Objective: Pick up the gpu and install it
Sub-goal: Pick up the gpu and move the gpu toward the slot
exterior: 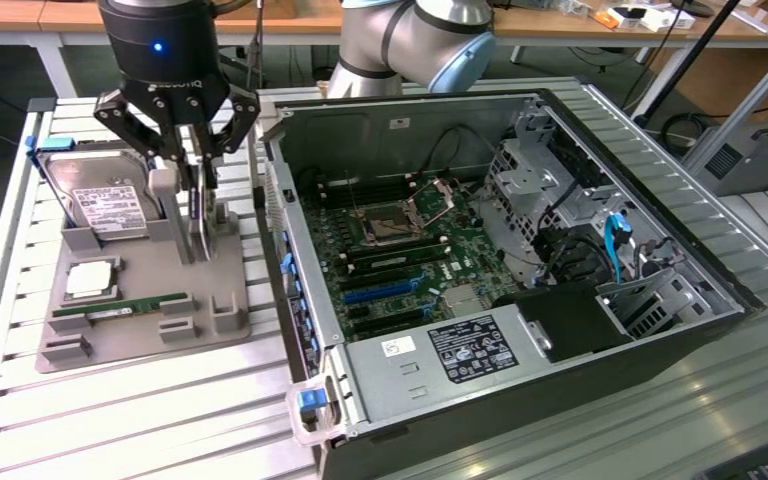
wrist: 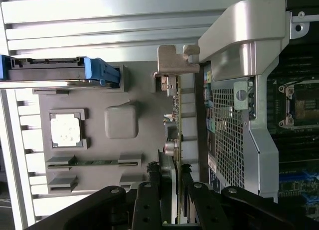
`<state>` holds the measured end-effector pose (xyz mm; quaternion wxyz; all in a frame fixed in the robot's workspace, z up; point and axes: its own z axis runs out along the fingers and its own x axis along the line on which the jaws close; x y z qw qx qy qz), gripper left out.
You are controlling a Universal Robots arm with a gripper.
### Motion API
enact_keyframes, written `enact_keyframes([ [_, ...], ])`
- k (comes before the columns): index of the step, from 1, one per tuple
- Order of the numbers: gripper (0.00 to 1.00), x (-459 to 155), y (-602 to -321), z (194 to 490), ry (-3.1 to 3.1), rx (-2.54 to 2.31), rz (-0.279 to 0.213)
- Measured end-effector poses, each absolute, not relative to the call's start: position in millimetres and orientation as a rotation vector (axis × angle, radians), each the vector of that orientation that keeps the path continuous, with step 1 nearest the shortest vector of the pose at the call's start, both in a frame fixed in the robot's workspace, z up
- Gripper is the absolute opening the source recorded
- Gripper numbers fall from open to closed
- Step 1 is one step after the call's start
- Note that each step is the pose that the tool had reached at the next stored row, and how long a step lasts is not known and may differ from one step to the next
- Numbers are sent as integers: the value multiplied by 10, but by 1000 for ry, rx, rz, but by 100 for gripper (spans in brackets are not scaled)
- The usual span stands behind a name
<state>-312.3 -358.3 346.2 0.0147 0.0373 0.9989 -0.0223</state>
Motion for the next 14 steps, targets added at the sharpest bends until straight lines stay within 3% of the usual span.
enact_keyframes([
  [14,27,-3123,-3583,3555,3109,116,-69],
])
